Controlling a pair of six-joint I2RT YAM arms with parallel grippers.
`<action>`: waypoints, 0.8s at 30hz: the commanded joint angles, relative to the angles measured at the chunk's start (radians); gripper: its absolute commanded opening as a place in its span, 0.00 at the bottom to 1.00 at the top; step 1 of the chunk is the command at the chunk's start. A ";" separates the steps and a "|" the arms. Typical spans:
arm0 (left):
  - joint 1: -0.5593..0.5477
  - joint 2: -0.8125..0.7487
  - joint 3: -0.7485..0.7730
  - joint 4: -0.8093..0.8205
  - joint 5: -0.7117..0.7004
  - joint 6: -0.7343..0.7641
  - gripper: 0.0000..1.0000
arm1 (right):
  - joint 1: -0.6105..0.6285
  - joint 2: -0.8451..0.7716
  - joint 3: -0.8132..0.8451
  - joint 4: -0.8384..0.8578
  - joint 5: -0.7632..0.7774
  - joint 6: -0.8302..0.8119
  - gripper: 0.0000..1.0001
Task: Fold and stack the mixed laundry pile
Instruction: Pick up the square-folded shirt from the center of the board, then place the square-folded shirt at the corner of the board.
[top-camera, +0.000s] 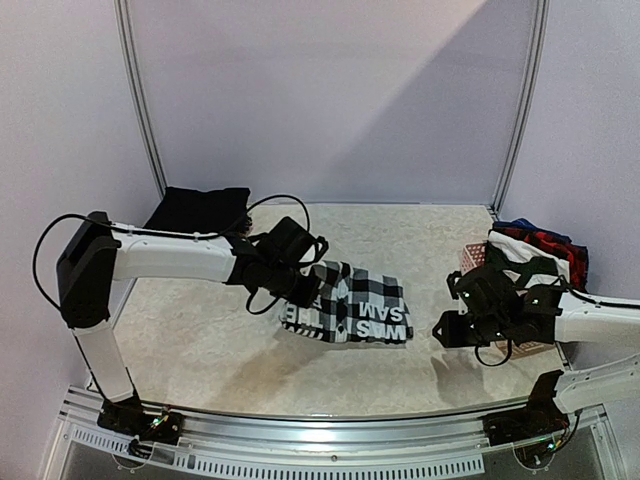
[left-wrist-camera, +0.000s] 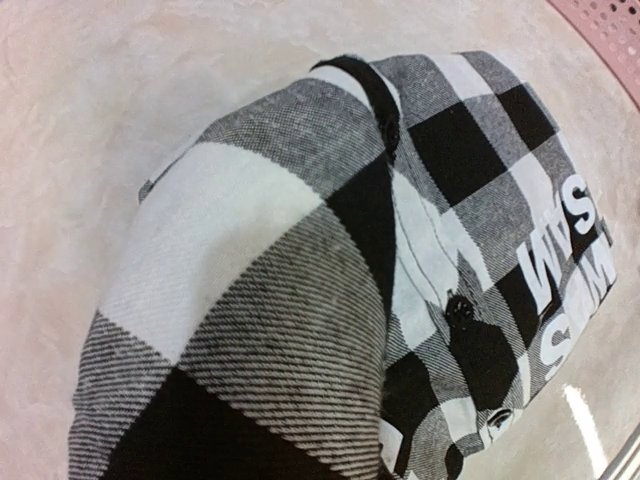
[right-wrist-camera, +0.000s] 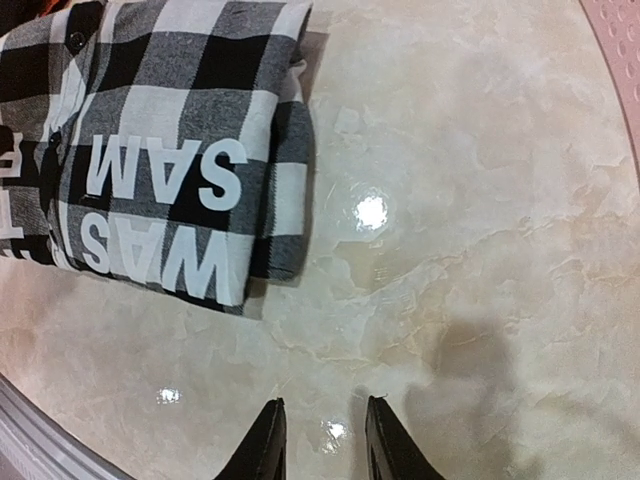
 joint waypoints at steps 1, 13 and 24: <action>0.064 -0.062 0.040 -0.139 -0.070 0.157 0.00 | 0.000 -0.033 0.013 -0.030 0.014 -0.027 0.29; 0.207 -0.003 0.240 -0.354 -0.205 0.334 0.00 | 0.000 -0.044 0.016 0.014 -0.015 -0.062 0.28; 0.377 0.037 0.406 -0.422 -0.109 0.528 0.00 | -0.001 -0.035 0.012 0.045 -0.024 -0.089 0.28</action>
